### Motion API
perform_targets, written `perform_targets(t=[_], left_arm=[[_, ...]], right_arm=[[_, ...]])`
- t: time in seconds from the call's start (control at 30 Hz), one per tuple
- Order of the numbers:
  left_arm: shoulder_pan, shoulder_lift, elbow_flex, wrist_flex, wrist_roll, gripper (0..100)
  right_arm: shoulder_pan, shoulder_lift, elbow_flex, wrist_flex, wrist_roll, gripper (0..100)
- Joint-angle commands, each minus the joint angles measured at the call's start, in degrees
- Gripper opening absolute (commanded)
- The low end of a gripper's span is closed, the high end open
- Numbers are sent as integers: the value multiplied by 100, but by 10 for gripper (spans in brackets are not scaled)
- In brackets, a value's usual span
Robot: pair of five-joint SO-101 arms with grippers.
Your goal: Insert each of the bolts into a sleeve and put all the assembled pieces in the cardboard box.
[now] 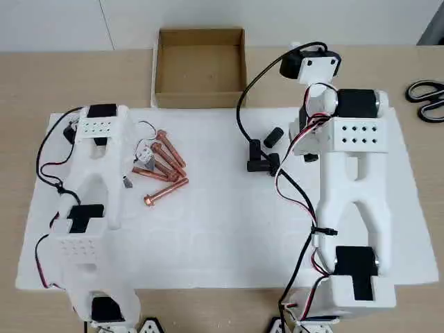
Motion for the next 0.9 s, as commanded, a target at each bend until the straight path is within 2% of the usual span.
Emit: perform_targets(t=[0.0, 0.1, 0.27, 0.57, 0.73, 0.87], left_arm=[[-26, -18, -180, -9, 26, 209], [-26, -26, -180, -132, 26, 179], [0, -18, -180, -360, 9, 7], [9, -62, -321, -343, -18, 6], [9, -62, -813, -70, -1116, 6], [9, -62, -1473, 668, -2910, 6]], right_arm=[[-22, -40, -35, -75, -9, 6], [-22, -40, -35, -75, -9, 6], [-22, -40, -35, -75, -9, 6], [-22, -31, -35, -75, -9, 6], [-22, -31, -35, -57, -9, 6], [-22, -31, -35, -57, -9, 6]])
